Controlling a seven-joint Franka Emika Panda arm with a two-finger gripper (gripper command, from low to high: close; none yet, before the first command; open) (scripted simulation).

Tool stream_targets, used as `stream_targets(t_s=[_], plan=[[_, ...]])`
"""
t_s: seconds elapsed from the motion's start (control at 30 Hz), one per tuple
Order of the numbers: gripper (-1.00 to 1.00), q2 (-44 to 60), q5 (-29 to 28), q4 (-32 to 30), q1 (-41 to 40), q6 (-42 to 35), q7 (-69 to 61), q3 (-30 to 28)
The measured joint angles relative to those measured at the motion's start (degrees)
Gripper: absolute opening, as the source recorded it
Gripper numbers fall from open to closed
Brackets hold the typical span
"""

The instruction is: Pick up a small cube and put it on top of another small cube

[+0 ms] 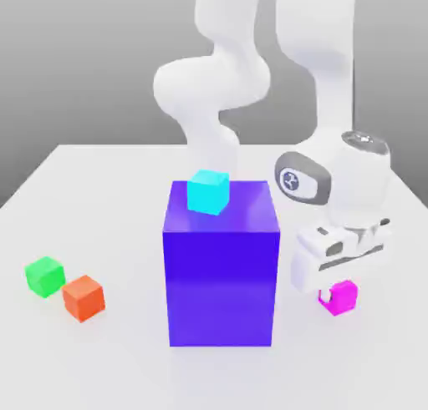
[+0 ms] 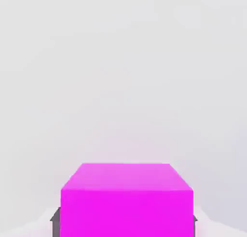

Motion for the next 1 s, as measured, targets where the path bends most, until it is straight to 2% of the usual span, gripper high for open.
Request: stream_targets(t_s=[0.1, 0.27, 0.33, 0.47, 0.6, 0.77, 1.0], plan=[[-1.0, -3.6, 2.3, -0.8, -2.5, -2.9, -1.8, 3.0], [-1.0, -13.7, 12.4, -2.9, -4.1, -10.8, -9.3, 7.4], [-1.0, -13.6, 11.6, -0.5, -5.5, -12.2, -10.3, 6.7], [-1.0, -10.6, 6.8, 6.6, -10.2, -14.0, -11.1, 2.1], [-1.0, -10.6, 4.3, 9.6, -17.3, -16.0, -11.3, -5.2], [-1.0, -13.1, 3.3, 9.5, -29.7, -18.4, -10.8, -13.4], [-1.0, -17.4, 4.3, 7.3, -46.4, -21.4, -10.6, -21.2]])
